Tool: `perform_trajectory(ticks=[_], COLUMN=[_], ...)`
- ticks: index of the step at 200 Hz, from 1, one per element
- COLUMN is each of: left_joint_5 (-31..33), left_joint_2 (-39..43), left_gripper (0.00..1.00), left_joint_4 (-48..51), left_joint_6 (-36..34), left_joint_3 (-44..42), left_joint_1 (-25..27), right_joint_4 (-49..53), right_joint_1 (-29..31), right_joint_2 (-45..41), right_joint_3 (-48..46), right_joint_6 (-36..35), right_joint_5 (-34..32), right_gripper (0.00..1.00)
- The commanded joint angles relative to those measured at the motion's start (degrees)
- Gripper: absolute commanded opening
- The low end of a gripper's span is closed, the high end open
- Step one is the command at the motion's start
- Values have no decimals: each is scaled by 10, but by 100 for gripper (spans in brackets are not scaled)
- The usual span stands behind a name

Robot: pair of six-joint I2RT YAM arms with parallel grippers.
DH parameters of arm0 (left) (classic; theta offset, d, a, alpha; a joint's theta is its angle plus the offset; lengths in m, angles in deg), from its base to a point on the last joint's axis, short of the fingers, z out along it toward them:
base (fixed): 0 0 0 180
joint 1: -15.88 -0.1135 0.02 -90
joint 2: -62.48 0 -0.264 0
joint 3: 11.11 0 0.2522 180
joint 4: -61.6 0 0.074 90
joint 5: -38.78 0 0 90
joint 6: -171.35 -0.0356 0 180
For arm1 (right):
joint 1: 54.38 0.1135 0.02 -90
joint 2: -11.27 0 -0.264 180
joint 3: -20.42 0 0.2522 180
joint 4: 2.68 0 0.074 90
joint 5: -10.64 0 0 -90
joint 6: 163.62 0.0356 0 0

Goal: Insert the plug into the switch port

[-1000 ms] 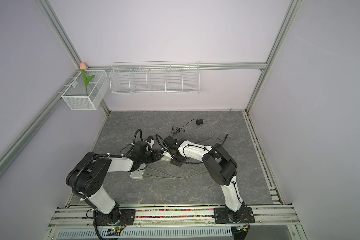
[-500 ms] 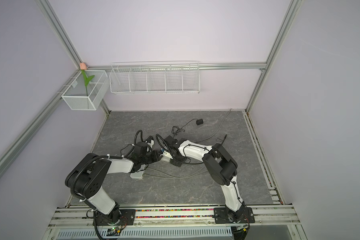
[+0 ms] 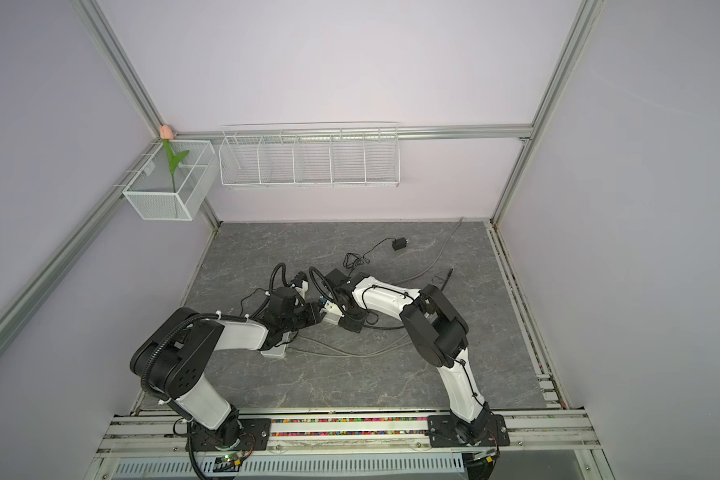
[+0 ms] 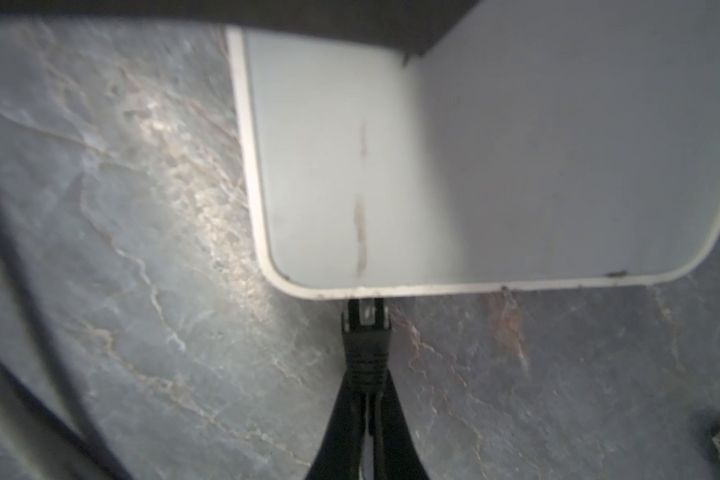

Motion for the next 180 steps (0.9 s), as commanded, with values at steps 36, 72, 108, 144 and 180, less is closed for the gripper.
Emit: perform_trajectory(ticks=[36,72,108,144,180], left_joint_5=[-80,-82,-86,-87,-96], left_joint_2=[-1,-9,-12,-8,-13], left_gripper=[32,32,32,32,32], left_joint_4=[2,-18,-24,-25,-23], left_joint_6=[29,36,37,37,33], left_joint_3=[-40,-42,-42,-42,-40], left_joint_1=[53,63,65,69,72], right_joint_4=[-163,-182,-200,-206,-213], right_joint_1=[11,15,25,26,31], right_joint_2=[15,16,20,34,43], right_joint_3=[39,39,38,52,66], right_joint_6=[44,50,22,15,-4], right_joint_5=[68,87,87,90,90], right_gripper=[7,7,7,7,7])
